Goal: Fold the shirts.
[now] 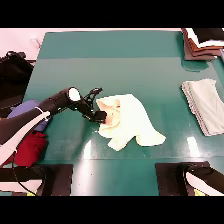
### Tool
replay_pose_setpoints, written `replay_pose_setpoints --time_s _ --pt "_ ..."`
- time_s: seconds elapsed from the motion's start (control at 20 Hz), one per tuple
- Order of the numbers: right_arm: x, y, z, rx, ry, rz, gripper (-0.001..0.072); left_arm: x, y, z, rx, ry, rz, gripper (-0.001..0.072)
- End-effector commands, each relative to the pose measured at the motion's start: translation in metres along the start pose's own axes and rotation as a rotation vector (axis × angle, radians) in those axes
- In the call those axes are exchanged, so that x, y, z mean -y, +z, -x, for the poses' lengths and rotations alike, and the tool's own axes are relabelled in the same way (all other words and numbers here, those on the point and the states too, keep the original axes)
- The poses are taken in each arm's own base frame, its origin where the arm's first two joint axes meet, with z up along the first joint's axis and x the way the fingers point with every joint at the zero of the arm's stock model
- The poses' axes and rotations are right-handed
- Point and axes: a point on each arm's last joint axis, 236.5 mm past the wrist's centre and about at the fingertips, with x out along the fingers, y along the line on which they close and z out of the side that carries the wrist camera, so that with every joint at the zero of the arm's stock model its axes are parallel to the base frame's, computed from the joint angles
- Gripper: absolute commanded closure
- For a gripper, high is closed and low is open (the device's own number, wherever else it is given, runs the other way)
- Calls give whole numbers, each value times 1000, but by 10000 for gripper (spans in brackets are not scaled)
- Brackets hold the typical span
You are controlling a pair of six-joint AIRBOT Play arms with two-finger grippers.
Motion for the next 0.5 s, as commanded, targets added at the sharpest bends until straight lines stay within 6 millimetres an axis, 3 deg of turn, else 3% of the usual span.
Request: replay_pose_setpoints --time_s 0.0,0.2,0.3,0.35,0.4,0.45 --pt "9 -48 -18 -200 -17 -17 696 -17 9 11 22 6 37 683" --pt "54 -171 -57 -561 -88 -149 696 -56 50 71 168 39 98 683" --pt "72 -254 -69 -753 -100 -192 677 -70 61 95 226 74 101 683" --pt "71 -296 -72 -852 -74 -233 466 -76 63 102 236 88 102 683" --pt "64 -338 -74 -942 -29 -288 157 -79 63 103 235 97 102 683" --pt "57 -373 -76 -1009 8 -325 79 -83 61 102 229 113 96 683"
